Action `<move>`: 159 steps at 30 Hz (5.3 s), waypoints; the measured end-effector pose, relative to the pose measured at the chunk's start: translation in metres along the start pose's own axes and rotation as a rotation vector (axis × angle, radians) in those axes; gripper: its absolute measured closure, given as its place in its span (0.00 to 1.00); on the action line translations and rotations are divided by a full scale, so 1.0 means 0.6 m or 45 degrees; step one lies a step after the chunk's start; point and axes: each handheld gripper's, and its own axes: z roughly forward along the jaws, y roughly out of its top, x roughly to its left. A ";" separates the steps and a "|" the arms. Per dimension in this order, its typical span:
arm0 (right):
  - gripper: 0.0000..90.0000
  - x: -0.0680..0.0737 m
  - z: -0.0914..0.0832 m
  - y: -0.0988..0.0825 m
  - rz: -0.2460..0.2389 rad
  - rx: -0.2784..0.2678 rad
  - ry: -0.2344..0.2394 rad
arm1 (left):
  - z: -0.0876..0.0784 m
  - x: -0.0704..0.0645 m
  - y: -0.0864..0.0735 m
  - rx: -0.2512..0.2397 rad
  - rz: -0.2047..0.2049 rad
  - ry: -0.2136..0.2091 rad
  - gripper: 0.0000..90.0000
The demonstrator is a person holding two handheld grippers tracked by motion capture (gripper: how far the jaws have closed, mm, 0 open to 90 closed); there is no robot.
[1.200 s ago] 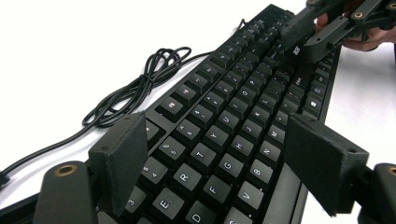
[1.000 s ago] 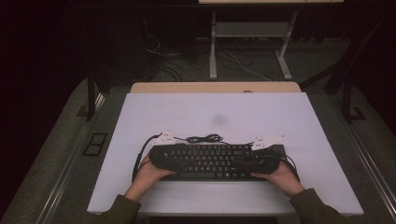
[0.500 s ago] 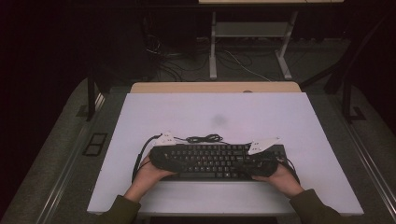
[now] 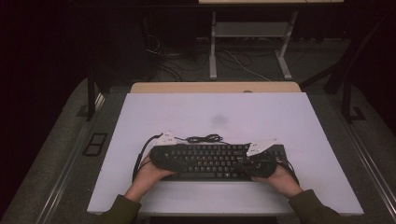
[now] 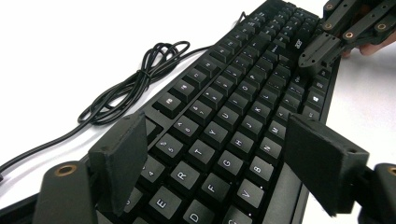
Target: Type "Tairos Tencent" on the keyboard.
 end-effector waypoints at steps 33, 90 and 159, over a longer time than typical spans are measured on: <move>0.99 0.000 0.000 0.000 0.007 0.000 0.003 | 0.026 0.007 0.005 0.126 0.025 0.020 0.99; 0.99 0.000 0.000 0.001 0.003 0.003 0.003 | -0.014 0.003 -0.004 0.017 -0.008 0.018 0.37; 0.28 -0.023 0.043 0.080 0.125 -0.274 0.025 | -0.037 0.020 -0.033 0.040 -0.028 0.091 0.99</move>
